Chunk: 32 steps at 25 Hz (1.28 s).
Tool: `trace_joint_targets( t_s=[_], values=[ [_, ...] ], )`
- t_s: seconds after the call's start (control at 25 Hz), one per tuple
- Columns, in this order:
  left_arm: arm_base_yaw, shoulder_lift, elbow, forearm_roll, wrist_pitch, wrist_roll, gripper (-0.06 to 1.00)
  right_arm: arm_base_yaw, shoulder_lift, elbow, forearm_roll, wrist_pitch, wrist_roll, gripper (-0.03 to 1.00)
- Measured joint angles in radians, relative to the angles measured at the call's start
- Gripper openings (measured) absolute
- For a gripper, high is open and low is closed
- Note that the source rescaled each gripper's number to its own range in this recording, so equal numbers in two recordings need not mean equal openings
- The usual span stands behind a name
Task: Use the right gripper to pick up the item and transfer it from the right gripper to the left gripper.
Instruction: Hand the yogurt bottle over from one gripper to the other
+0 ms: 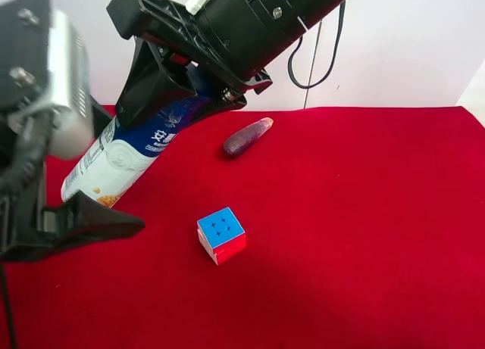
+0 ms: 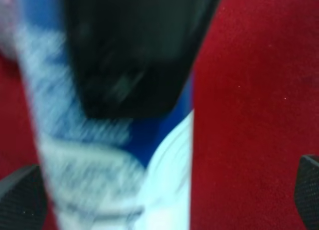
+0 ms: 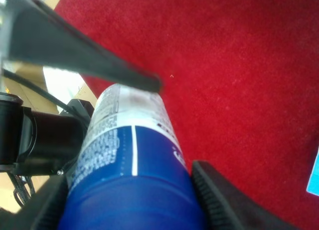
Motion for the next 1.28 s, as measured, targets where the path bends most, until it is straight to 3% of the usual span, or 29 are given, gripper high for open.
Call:
trace_joint_targets(
  t_s=[1.04,1.16,1.28],
  values=[
    [-0.012,0.081,0.000,0.047,-0.006,0.013,0.99,0.000,0.000,0.000,0.009,0.077,-0.093,0.00],
    [-0.012,0.081,0.000,0.047,-0.006,0.013,0.83,0.000,0.000,0.000,0.010,0.077,-0.094,0.00],
    [-0.012,0.081,0.000,0.047,-0.006,0.013,0.47,0.000,0.000,0.000,0.010,0.077,-0.095,0.00]
  ],
)
